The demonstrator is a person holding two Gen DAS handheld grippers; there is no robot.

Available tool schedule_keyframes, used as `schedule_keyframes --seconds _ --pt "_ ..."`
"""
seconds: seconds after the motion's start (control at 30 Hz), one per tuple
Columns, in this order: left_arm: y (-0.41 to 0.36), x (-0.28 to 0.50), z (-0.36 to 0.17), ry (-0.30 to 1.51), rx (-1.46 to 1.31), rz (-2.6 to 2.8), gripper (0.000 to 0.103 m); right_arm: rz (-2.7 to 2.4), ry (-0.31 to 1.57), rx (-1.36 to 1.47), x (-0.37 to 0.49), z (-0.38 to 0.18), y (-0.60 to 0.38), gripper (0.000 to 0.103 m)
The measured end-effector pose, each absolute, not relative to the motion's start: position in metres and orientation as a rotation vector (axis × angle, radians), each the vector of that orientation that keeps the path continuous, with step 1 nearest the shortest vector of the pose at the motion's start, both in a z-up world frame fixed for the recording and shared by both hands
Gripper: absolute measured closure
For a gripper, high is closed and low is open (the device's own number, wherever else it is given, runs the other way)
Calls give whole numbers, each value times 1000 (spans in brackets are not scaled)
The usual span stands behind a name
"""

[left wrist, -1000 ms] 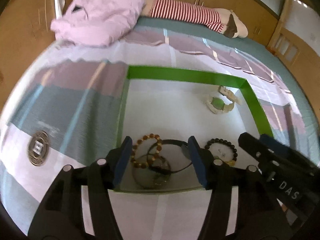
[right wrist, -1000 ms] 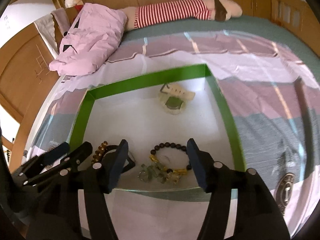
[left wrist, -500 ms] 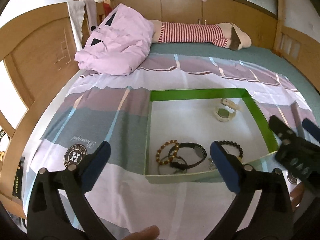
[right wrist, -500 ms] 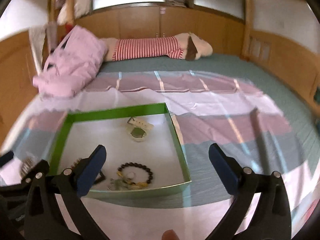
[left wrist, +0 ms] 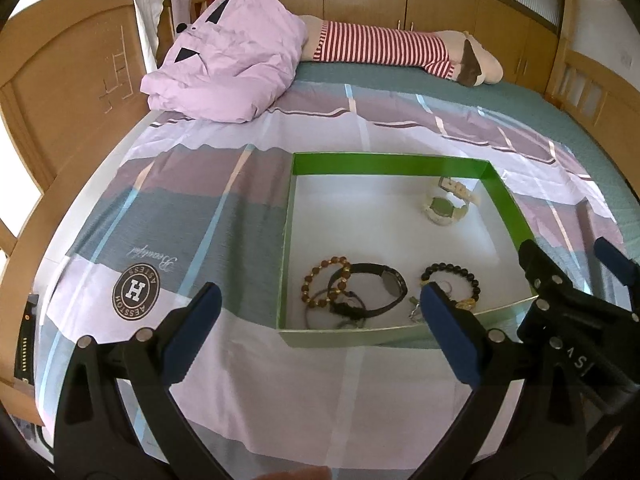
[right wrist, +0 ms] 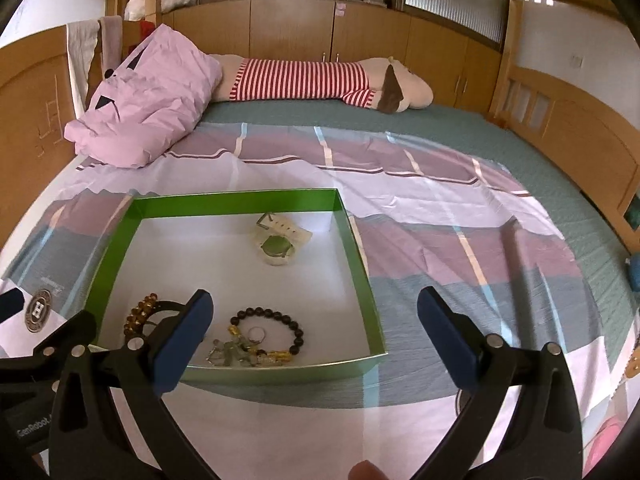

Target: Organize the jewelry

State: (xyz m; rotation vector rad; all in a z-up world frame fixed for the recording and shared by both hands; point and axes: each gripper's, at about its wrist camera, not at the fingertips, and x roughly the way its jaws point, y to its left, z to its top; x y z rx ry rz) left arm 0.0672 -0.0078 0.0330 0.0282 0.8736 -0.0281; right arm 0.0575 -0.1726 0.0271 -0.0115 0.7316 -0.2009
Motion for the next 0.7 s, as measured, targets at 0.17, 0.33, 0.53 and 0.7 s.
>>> schedule_keyframes --seconds 0.17,0.33,0.53,0.7 --pt "-9 66 34 872 30 -43 2 -202 730 4 58 27 -174 1" --pt "-8 66 34 877 23 -45 2 -203 731 5 59 26 -174 1" --pt "-8 66 33 878 19 -46 2 -200 732 12 58 26 -174 1" --pt "-8 67 33 880 19 -46 2 -200 732 13 58 26 -175 1"
